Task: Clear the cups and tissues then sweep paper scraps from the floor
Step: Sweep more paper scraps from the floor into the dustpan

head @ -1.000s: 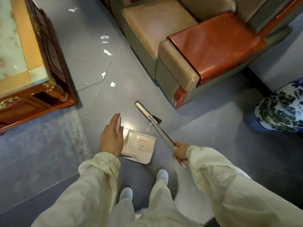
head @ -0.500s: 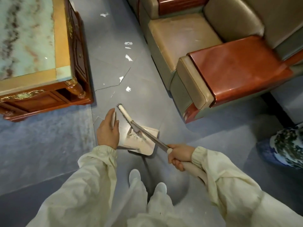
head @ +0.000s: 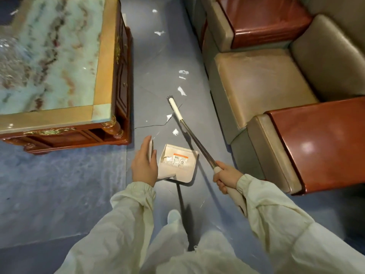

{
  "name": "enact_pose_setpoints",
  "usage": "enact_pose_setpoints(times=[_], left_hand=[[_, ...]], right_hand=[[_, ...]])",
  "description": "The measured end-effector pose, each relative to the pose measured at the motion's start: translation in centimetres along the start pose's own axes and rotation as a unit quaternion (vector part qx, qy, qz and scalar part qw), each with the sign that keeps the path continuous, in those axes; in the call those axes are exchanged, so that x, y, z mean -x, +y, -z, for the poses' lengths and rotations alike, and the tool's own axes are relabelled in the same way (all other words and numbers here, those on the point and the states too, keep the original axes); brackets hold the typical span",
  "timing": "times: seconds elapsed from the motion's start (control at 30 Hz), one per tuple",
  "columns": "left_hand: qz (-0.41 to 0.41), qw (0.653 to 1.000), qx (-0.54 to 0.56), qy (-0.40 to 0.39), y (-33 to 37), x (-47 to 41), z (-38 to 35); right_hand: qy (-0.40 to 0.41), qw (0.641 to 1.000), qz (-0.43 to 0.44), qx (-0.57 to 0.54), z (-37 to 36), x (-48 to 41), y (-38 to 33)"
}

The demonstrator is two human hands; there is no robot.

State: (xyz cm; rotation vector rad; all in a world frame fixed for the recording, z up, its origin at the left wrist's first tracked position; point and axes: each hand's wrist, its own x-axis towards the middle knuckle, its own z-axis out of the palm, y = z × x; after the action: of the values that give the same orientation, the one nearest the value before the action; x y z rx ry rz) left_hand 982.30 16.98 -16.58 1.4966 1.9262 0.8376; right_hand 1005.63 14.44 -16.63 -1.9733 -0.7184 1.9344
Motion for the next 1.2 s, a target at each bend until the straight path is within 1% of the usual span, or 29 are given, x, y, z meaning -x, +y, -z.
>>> enact_pose_setpoints(times=[0.17,0.27,0.37,0.47,0.57,0.63,0.7,0.73,0.8,0.83,0.87,0.97,1.03,1.13,1.2], left_hand=[[0.041,0.999,-0.004,0.021,0.9,-6.3,-1.6],[0.063,0.997,0.004,0.033,1.7,-9.9,-3.0],[0.070,0.996,0.005,0.059,2.8,-13.2,-4.5],[0.057,0.996,-0.020,0.066,4.0,-16.5,-5.5],[0.065,0.994,-0.051,0.070,4.5,-19.1,-5.6],[0.073,0.992,-0.064,0.074,4.4,-19.7,-5.4],[0.077,0.991,-0.072,0.081,4.5,-19.8,-5.2],[0.077,0.991,-0.076,0.083,4.5,-19.8,-5.3],[0.077,0.990,-0.076,0.085,4.9,-20.0,-5.4],[0.075,0.991,-0.074,0.086,5.0,-20.2,-5.5],[0.074,0.991,-0.073,0.087,5.1,-20.3,-5.5],[0.076,0.991,-0.075,0.082,5.0,-20.2,-5.4],[0.078,0.991,-0.077,0.071,4.8,-19.9,-5.4],[0.085,0.992,-0.068,0.068,4.2,-19.6,-5.1],[0.086,0.992,-0.066,0.069,3.6,-19.2,-4.6]], right_hand=[[0.020,0.999,0.004,0.026,2.6,-5.8,-6.4],[0.024,0.994,0.015,0.107,4.6,-9.9,-10.8],[0.007,0.974,0.044,0.223,6.8,-14.2,-15.9],[0.000,0.952,0.042,0.302,8.8,-18.6,-20.7],[0.002,0.924,0.052,0.379,9.7,-22.1,-24.3],[-0.018,0.918,0.045,0.394,9.7,-23.7,-25.6],[-0.050,0.922,0.012,0.384,9.4,-24.3,-25.3],[-0.064,0.915,-0.007,0.397,9.2,-24.0,-24.9],[-0.081,0.885,-0.013,0.459,9.1,-22.7,-23.6],[-0.088,0.876,-0.012,0.474,9.1,-21.8,-22.9],[-0.099,0.877,-0.015,0.470,9.1,-20.9,-22.2],[-0.170,0.903,-0.062,0.389,9.7,-17.8,-21.3],[-0.204,0.911,-0.075,0.351,10.3,-16.2,-21.8],[-0.229,0.922,-0.098,0.297,10.4,-14.2,-23.7],[-0.221,0.929,-0.133,0.265,9.9,-13.0,-25.0]])
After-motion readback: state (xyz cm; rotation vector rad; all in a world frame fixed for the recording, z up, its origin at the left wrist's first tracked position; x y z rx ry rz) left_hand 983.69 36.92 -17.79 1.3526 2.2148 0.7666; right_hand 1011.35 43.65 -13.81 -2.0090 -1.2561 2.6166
